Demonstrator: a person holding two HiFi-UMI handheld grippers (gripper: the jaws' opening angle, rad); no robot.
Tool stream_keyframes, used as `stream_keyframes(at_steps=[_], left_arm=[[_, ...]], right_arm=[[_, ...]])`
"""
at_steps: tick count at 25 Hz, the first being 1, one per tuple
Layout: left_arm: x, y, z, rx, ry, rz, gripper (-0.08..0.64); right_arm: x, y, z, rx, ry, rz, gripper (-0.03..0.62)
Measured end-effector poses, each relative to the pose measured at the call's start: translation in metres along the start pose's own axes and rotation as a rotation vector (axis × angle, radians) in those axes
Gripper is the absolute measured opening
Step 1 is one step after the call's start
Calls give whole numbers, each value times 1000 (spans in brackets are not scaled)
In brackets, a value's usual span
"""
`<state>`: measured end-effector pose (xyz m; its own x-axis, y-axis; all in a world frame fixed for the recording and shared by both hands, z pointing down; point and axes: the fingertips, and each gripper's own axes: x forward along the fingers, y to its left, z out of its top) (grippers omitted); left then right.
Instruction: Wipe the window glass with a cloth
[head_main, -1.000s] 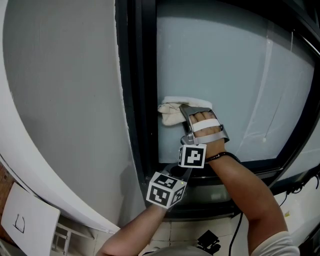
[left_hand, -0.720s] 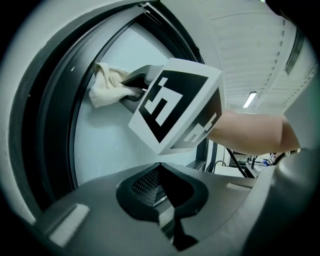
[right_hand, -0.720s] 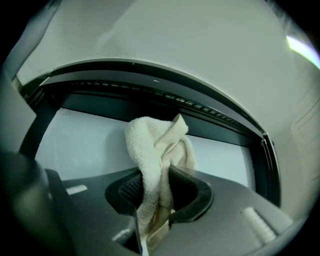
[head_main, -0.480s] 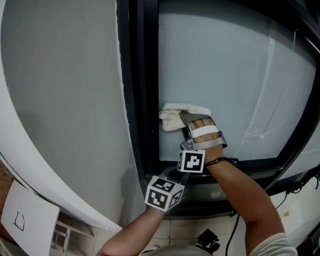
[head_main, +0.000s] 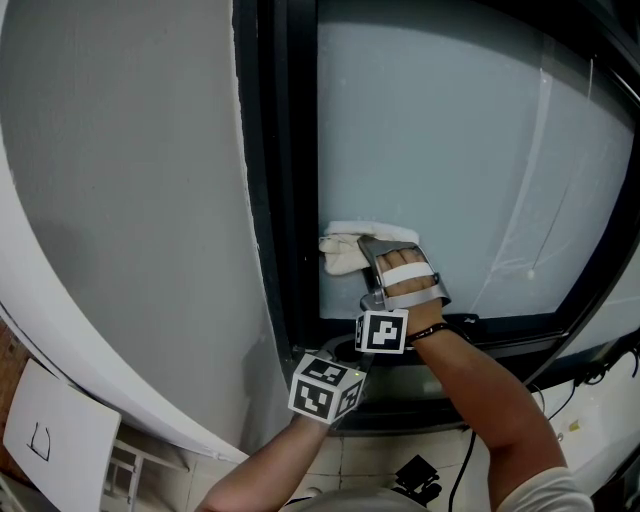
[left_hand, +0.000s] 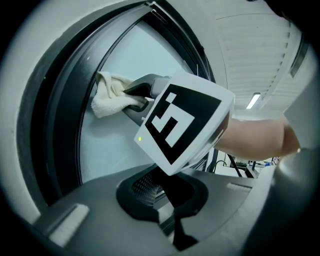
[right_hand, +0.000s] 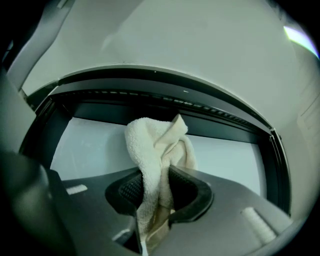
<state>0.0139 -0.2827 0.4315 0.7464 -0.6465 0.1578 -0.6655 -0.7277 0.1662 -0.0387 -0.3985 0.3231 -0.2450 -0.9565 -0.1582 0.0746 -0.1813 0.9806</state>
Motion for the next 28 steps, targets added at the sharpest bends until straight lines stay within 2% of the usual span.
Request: stream_keyframes(at_steps=[4, 16, 20, 22, 26, 28], left_arm=[[0, 3, -7, -6, 14, 7, 17], [0, 3, -30, -15, 53, 7, 16], [0, 2, -28, -12, 45, 0, 17], [-1, 1, -23, -8, 33, -7, 17], [-4, -5, -6, 2, 7, -25, 17], [-3, -6, 0, 5, 6, -29, 17]], right_arm=[[-1, 10, -2, -25, 7, 18, 110], [-7, 44, 3, -11, -11, 98, 109], [-5, 44, 3, -10, -11, 104, 109], [-6, 44, 4, 12, -27, 147, 109], [-17, 40, 8, 127, -124, 323, 107], [-28, 24, 3, 138, -152, 346, 107]])
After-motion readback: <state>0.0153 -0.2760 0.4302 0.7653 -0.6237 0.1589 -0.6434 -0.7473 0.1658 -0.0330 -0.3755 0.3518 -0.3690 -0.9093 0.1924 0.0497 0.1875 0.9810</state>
